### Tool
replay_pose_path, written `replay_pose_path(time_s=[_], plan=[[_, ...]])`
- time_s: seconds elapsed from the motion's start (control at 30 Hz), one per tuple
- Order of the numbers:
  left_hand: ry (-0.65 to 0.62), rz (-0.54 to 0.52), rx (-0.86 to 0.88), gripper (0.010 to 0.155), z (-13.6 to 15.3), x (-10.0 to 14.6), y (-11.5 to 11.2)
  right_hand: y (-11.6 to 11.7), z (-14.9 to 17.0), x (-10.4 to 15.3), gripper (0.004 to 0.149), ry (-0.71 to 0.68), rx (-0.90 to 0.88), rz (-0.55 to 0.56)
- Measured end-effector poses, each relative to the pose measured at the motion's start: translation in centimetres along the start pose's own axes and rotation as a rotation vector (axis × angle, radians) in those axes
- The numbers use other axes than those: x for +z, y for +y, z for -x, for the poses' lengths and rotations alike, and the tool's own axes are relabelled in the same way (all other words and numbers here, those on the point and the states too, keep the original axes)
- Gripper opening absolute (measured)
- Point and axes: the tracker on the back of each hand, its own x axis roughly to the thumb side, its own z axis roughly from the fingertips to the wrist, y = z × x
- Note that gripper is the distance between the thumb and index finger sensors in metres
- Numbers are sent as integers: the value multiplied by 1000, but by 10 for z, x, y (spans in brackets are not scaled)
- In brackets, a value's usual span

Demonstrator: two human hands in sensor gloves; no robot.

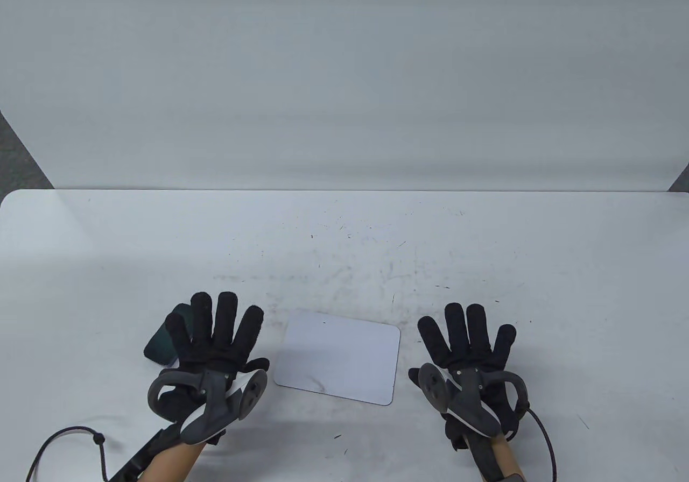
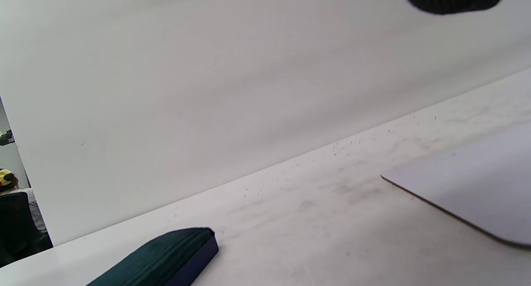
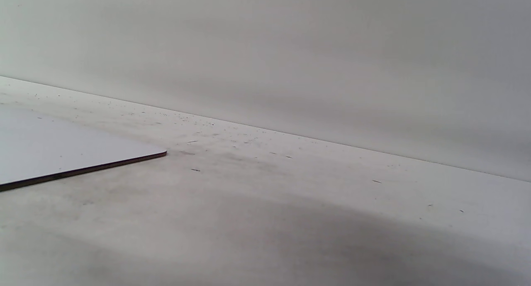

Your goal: Wipe the whiteboard with a whiteboard eraser

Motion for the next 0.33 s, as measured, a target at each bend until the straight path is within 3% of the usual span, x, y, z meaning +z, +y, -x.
replay_pose_path(time_s=[0.33], plan=[[6, 9, 80, 93, 3, -1, -9, 2, -1, 0, 82, -8, 21, -25]])
